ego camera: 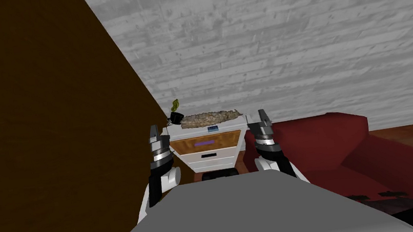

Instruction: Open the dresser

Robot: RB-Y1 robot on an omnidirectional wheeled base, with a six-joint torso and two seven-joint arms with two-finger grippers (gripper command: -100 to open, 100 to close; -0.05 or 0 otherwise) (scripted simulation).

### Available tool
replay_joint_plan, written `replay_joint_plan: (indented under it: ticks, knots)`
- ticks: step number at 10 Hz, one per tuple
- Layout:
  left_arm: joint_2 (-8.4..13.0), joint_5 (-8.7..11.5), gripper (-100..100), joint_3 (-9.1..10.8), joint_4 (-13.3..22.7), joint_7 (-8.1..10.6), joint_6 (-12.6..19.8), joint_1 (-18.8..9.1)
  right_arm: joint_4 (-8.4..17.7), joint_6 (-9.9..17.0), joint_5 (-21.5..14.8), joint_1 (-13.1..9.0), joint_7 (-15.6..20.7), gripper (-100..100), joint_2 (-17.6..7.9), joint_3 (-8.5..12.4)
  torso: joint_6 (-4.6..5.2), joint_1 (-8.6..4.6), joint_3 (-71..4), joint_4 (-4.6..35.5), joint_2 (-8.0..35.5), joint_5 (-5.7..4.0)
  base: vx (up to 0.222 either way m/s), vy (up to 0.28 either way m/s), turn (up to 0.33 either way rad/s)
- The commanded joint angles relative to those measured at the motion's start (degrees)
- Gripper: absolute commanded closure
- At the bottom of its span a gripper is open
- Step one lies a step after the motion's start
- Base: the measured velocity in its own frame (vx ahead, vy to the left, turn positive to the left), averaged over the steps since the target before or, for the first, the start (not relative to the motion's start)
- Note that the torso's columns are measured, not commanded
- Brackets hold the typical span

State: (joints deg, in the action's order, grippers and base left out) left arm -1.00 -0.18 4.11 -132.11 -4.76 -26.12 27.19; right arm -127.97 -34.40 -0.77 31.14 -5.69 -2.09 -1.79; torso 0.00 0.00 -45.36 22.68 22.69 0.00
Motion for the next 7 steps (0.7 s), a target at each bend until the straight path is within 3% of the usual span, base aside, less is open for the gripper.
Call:
replay_joint_plan:
  ticks: [1,3,4,7]
  knots:
    - [0.0,0.0,0,0.0,0.0,0.0,0.0,0.0,0.0,0.0,0.0,0.0,0.0,0,0.0,0.0,0.0,0.0,-8.5,4.2,4.2,0.0,0.0,0.0,0.0]
    - [0.0,0.0,0,0.0,0.0,0.0,0.0,0.0,0.0,0.0,0.0,0.0,0.0,0,0.0,0.0,0.0,0.0,-25.4,12.7,12.7,0.0,0.0,0.0,0.0]
    - [1.8,0.0,-100,-0.1,0.0,0.05,0.5,0.1,-0.2,-0.2,0.0,-0.1,0.0,0,0.0,0.0,-0.02,-0.05,-33.9,16.8,16.8,-0.09,-0.005,-0.002,-0.014]
    - [5.5,-0.2,-100,-0.44,-0.1,0.25,2.2,0.3,-0.2,-0.2,0.0,-0.1,0.0,0,0.0,0.0,0.0,-0.01,-39.1,19.5,19.5,0.0,-0.015,-0.011,-0.023]
